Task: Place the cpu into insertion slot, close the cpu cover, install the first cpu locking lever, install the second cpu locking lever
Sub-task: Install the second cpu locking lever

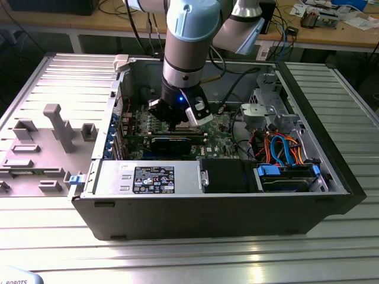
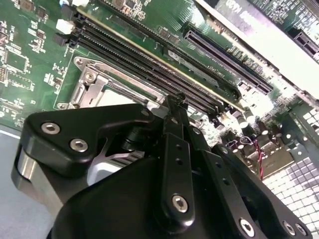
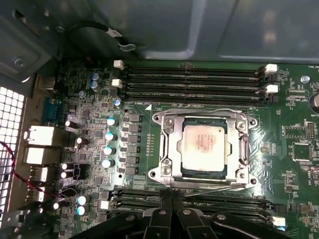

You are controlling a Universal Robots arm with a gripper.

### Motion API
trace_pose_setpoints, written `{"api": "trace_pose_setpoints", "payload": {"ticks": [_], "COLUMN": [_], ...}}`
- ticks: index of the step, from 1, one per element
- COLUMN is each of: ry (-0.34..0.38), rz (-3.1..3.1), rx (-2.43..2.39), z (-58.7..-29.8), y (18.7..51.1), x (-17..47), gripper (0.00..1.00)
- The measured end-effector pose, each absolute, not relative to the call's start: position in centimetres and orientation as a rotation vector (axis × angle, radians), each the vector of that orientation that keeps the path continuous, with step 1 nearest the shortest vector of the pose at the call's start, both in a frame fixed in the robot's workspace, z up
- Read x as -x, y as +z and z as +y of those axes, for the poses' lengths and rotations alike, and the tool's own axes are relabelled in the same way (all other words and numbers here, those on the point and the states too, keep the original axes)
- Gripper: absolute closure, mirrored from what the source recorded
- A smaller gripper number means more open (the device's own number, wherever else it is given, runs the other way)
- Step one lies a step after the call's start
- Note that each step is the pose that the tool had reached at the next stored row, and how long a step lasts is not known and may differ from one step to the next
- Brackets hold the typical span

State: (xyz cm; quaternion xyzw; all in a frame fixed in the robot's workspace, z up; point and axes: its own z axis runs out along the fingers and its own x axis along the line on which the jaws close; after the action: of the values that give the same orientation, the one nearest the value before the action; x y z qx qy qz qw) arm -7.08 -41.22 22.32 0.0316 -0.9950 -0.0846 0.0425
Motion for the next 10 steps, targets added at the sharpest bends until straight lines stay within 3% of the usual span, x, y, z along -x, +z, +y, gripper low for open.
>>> {"api": "trace_pose_setpoints", "payload": {"ticks": [10], "ry": [-0.29], "rz": [-3.037], "rx": [-0.148], "z": [-41.33], "y": [21.64], "x": [7.43], "gripper": [0.89]}}
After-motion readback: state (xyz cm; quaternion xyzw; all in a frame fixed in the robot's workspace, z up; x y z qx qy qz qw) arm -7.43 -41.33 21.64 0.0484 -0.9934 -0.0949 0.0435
